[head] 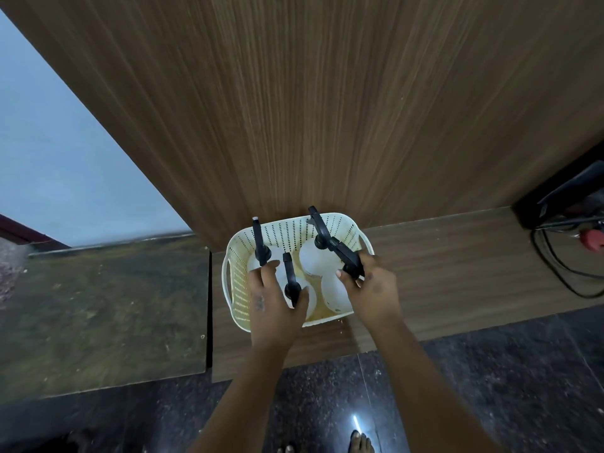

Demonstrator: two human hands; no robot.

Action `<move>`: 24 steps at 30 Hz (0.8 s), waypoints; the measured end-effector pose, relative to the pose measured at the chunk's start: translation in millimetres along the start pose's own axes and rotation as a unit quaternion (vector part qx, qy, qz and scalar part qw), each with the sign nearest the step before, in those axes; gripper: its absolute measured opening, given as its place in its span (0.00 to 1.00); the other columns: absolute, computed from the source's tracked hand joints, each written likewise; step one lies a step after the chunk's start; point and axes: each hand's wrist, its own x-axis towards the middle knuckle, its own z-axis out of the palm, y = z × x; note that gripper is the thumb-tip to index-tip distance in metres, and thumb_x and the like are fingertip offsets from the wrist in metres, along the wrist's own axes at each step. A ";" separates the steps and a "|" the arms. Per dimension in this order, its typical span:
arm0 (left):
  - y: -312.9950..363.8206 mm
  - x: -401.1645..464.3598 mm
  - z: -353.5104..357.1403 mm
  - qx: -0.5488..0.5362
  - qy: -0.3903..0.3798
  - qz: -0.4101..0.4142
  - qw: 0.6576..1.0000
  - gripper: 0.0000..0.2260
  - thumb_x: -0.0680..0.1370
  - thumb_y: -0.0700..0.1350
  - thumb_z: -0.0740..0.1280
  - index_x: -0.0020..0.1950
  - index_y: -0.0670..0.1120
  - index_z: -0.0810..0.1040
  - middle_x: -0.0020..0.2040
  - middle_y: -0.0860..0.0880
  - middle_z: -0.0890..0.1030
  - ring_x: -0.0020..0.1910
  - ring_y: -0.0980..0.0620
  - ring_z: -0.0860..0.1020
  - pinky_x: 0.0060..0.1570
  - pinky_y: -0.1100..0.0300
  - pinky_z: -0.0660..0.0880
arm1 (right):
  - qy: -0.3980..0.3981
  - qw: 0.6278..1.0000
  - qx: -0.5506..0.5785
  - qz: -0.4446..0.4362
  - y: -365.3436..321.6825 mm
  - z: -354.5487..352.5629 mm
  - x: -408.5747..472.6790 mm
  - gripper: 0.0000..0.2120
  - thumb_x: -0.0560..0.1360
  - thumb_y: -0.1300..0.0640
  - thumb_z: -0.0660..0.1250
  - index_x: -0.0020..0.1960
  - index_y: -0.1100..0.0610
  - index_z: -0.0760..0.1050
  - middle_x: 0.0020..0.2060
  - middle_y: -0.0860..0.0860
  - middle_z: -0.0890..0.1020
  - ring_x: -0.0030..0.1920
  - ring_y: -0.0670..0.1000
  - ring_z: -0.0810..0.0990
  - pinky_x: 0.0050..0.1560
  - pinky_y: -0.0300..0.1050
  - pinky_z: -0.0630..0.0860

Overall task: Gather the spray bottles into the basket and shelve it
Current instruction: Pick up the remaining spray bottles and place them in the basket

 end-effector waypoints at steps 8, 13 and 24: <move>-5.4 2.8 2.5 -0.001 -0.045 -0.020 0.999 0.23 0.73 0.46 0.69 0.67 0.48 0.68 0.58 0.50 0.75 0.54 0.47 0.77 0.50 0.51 0.77 | -0.052 0.998 -0.029 0.032 2.2 14.4 5.7 0.07 0.71 0.61 0.72 0.46 0.60 0.75 0.40 0.53 0.79 0.39 0.53 0.77 0.40 0.39 0.70; -3.5 5.8 1.8 0.012 -0.050 -0.032 0.998 0.18 0.74 0.42 0.66 0.63 0.47 0.70 0.49 0.49 0.78 0.51 0.48 0.74 0.49 0.54 0.73 | -0.093 0.992 -0.057 0.062 5.3 18.2 12.9 0.08 0.71 0.64 0.70 0.50 0.60 0.75 0.43 0.54 0.78 0.43 0.53 0.76 0.44 0.41 0.72; -7.3 8.6 -5.0 0.028 -0.060 -0.044 0.997 0.20 0.76 0.43 0.65 0.68 0.46 0.70 0.49 0.47 0.78 0.52 0.47 0.76 0.53 0.53 0.72 | -0.063 0.988 -0.127 0.059 -1.7 25.7 12.5 0.13 0.71 0.53 0.72 0.50 0.58 0.73 0.43 0.55 0.81 0.43 0.57 0.80 0.43 0.48 0.79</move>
